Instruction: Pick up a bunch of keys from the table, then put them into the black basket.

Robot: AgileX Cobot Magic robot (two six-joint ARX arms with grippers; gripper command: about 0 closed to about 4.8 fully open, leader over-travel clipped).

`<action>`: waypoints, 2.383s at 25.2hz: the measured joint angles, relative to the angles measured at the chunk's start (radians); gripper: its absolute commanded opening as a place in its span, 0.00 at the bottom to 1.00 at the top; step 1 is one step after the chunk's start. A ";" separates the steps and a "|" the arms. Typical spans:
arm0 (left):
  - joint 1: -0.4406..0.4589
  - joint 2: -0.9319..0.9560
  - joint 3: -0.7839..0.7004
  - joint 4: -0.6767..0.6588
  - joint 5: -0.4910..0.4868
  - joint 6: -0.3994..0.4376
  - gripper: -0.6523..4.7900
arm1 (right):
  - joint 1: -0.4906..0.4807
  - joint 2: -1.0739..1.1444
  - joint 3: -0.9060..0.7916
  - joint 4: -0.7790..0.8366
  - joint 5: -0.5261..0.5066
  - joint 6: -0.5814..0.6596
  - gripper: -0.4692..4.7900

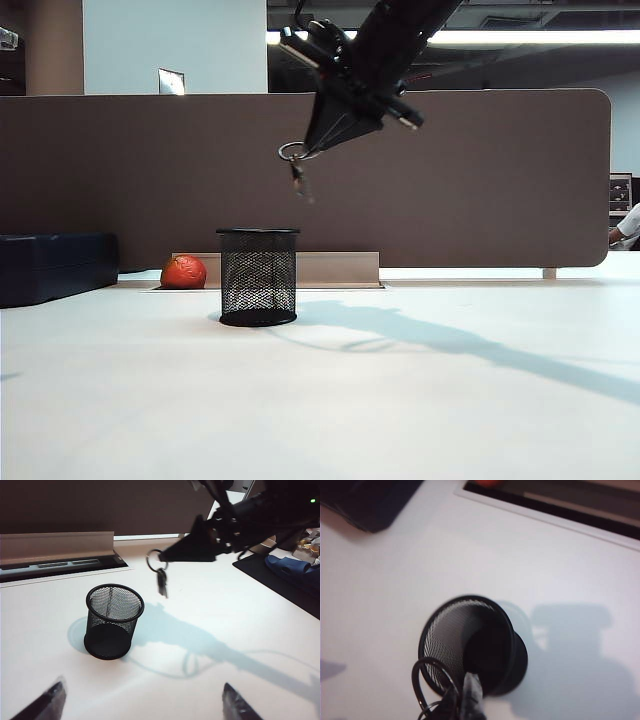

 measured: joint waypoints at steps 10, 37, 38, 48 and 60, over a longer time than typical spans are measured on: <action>0.000 0.000 0.000 0.000 0.000 0.000 0.86 | 0.019 0.169 0.220 0.022 -0.029 0.029 0.07; 0.000 0.000 0.000 0.000 0.000 0.000 0.86 | 0.024 0.291 0.246 -0.100 -0.023 0.024 0.16; 0.000 0.000 0.000 0.000 0.000 0.000 0.86 | 0.024 0.291 0.246 -0.104 -0.023 0.024 0.22; 0.000 0.000 0.000 0.000 0.000 0.000 0.86 | 0.024 0.292 0.246 -0.141 -0.028 0.024 0.39; 0.000 0.000 0.000 0.000 0.000 0.000 0.86 | 0.022 0.259 0.271 -0.148 -0.027 0.001 0.07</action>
